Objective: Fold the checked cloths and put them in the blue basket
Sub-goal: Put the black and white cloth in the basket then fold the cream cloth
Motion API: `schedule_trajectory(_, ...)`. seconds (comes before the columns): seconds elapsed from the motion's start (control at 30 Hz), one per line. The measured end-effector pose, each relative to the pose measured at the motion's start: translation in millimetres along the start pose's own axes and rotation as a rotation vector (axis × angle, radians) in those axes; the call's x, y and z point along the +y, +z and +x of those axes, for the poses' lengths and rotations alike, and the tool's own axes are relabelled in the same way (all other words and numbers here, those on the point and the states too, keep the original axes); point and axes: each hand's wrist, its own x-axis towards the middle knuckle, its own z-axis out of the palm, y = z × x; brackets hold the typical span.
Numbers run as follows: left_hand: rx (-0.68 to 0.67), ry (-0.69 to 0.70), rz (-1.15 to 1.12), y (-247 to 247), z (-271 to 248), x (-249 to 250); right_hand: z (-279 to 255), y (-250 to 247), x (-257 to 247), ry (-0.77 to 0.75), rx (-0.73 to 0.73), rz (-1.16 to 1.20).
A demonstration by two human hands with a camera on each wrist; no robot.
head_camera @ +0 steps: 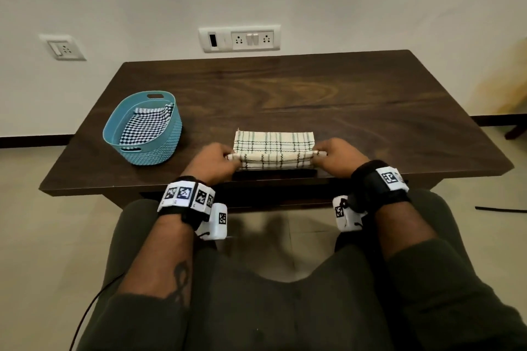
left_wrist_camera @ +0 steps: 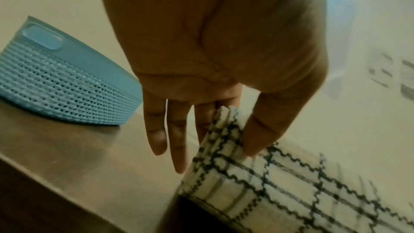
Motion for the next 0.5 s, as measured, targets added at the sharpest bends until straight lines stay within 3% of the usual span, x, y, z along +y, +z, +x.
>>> schedule_trajectory(0.17,0.163,0.016,-0.117,-6.2,35.0,-3.2,35.1,-4.6,4.7,0.041,0.108,0.138)
schedule_trajectory(0.3,0.121,-0.093,-0.007,10.8,77.7,-4.1,70.6,5.8,7.9,0.167,0.145,0.081)
schedule_trajectory(0.5,0.084,-0.207,0.193,42.2,111.7,-10.3,98.9,23.0,20.5,0.319,0.075,-0.072)
